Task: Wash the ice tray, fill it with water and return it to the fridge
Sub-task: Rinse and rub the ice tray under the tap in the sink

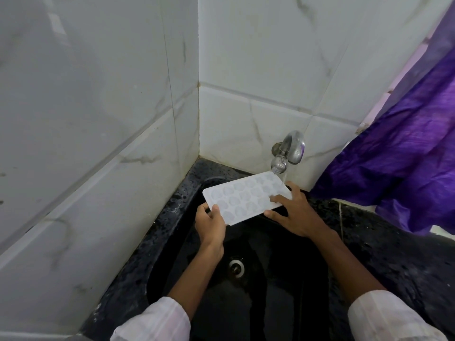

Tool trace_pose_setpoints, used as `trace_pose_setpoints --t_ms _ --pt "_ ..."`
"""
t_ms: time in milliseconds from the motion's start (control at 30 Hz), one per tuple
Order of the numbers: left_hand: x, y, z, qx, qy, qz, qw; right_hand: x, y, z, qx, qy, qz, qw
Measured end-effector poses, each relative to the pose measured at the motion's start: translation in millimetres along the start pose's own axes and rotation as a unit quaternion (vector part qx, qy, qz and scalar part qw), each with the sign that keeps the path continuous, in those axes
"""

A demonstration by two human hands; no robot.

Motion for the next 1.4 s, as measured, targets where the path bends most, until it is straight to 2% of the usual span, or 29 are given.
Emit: trace_pose_setpoints --t_ms 567,700,900,1200,1300,1400 --pt "5 3 -7 0.003 0.014 -0.002 1.0 -10 9 6 0.014 0.029 0.005 0.999" --pt "3 5 -9 0.005 0.023 -0.003 1.0 -11 13 0 0.009 0.057 0.042 0.997" --pt "8 2 -8 -0.002 0.014 -0.003 1.0 -26 21 3 0.025 0.052 0.034 0.998" --pt "18 8 -27 0.01 -0.023 -0.018 1.0 -40 33 1 -0.001 -0.035 -0.018 0.999" --pt "29 7 -32 0.009 -0.033 -0.014 0.999 -49 40 4 -0.022 -0.154 0.027 0.987" --pt "43 7 -36 -0.002 -0.067 -0.025 0.997 -57 40 15 -0.122 -0.295 0.078 0.944"
Point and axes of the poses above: each hand's wrist, its own y-axis away from the middle knuckle, its own x-axis out of the back of the hand, z = x × y, the point moved 4 cm from there along -y, towards the middle knuckle, and after that the axes turned 7 degrees about -z, right-handed, at the moved point
